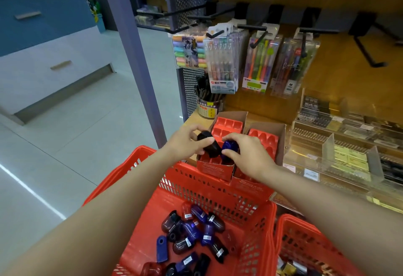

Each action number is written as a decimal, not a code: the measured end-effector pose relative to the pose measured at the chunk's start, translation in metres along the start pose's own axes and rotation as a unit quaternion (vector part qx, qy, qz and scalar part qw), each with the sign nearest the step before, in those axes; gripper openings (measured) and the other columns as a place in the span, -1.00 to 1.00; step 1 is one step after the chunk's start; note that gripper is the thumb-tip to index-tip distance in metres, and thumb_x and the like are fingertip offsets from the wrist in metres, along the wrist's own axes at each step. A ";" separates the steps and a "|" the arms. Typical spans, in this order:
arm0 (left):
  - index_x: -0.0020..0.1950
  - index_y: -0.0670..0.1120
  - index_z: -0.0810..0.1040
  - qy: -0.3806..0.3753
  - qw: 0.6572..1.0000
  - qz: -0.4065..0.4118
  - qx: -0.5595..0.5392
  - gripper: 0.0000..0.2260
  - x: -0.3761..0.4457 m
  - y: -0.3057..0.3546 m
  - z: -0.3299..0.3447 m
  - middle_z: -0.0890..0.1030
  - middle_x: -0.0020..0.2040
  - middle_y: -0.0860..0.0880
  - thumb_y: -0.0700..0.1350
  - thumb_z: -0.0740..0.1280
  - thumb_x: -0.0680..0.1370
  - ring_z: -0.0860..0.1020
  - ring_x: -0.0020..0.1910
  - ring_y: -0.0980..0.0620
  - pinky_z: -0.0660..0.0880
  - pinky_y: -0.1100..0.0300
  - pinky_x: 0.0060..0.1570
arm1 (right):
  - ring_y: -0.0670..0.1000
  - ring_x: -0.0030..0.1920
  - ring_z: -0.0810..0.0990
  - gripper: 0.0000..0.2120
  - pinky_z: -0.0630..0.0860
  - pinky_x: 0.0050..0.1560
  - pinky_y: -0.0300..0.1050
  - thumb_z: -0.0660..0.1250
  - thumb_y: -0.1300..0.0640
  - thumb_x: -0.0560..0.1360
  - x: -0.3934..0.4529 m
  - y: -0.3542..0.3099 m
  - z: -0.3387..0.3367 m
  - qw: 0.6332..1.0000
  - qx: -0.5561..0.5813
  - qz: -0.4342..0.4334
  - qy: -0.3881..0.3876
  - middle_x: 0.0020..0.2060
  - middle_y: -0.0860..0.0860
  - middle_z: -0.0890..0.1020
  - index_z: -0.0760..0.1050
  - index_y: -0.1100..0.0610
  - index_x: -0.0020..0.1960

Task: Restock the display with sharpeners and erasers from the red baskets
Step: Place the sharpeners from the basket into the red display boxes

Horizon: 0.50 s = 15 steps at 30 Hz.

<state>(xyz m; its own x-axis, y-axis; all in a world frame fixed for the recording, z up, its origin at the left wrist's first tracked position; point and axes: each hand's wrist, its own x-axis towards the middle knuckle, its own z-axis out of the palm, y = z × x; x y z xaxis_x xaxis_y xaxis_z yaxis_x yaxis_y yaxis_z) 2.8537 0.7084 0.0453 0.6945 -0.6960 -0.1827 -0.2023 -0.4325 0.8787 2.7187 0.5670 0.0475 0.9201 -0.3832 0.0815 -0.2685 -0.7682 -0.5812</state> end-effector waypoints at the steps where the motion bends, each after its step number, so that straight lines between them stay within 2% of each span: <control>1: 0.10 -0.04 0.55 0.013 1.000 -0.022 0.017 -0.73 0.000 -0.001 0.001 0.62 -0.10 -0.14 0.06 0.45 0.50 0.70 -0.18 -0.05 0.60 -0.07 0.07 | 0.02 0.20 0.57 -0.67 0.47 0.23 -0.14 0.40 0.11 0.53 0.000 0.000 -0.001 1.000 0.009 0.003 0.004 0.18 0.01 0.63 0.53 0.07 0.29; 4: 0.05 -0.19 0.55 0.053 0.994 -0.073 0.066 -0.58 0.001 -0.003 0.001 0.69 -0.13 -0.07 0.15 0.46 0.47 0.70 -0.24 0.07 0.59 -0.01 0.01 | 0.02 0.23 0.55 -0.69 0.43 0.25 -0.18 0.38 0.18 0.55 -0.001 0.002 -0.002 0.999 0.035 0.017 0.009 0.20 0.01 0.62 0.54 0.06 0.28; 6: 0.02 -0.18 0.56 0.071 0.990 -0.086 0.091 -0.56 0.002 -0.002 -0.001 0.70 -0.15 -0.03 0.19 0.46 0.45 0.68 -0.30 0.15 0.59 0.12 -0.12 | 0.01 0.23 0.55 -0.70 0.43 0.25 -0.19 0.36 0.21 0.56 -0.001 0.003 -0.003 0.999 0.040 0.020 0.009 0.20 0.02 0.62 0.55 0.06 0.28; 8: 0.02 -0.07 0.54 0.065 0.990 -0.085 0.093 -0.69 0.002 0.000 -0.003 0.70 -0.18 -0.02 0.13 0.47 0.47 0.67 -0.34 0.17 0.56 0.28 -0.30 | 0.02 0.22 0.56 -0.70 0.46 0.26 -0.15 0.36 0.22 0.55 -0.002 0.003 -0.003 0.999 0.043 0.019 0.009 0.19 0.02 0.62 0.55 0.07 0.27; 9: 0.02 -0.04 0.55 0.055 0.990 -0.086 0.097 -0.76 0.003 0.001 -0.003 0.70 -0.17 -0.03 0.08 0.46 0.50 0.68 -0.33 0.15 0.55 0.30 -0.33 | 0.02 0.21 0.56 -0.70 0.47 0.26 -0.14 0.36 0.22 0.55 -0.002 0.002 -0.003 0.999 0.045 0.019 0.008 0.19 0.02 0.62 0.55 0.07 0.27; 13: 0.00 -0.08 0.61 0.021 0.989 -0.123 0.080 -0.94 0.008 0.007 -0.004 0.72 -0.14 -0.11 -0.14 0.41 0.55 0.69 -0.27 0.11 0.63 0.24 -0.16 | 0.02 0.18 0.58 -0.69 0.48 0.22 -0.15 0.35 0.22 0.56 -0.003 0.003 -0.004 0.998 0.049 0.027 0.007 0.19 0.04 0.62 0.54 0.07 0.28; 15: -0.01 -0.08 0.61 0.026 0.988 -0.120 0.092 -0.95 0.009 0.010 -0.005 0.72 -0.19 -0.08 -0.16 0.40 0.54 0.69 -0.28 0.14 0.61 0.30 -0.23 | 0.03 0.19 0.57 -0.69 0.47 0.22 -0.15 0.35 0.22 0.56 -0.004 0.004 -0.004 0.998 0.050 0.030 0.009 0.20 0.04 0.61 0.54 0.06 0.29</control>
<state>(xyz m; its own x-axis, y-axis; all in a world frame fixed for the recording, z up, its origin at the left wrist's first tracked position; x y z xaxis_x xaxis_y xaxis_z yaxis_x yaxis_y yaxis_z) 2.8614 0.7008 0.0546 0.7708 -0.5326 -0.3495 -0.1457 -0.6815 0.7172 2.7127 0.5632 0.0482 0.8972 -0.4378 0.0581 -0.2932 -0.6889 -0.6629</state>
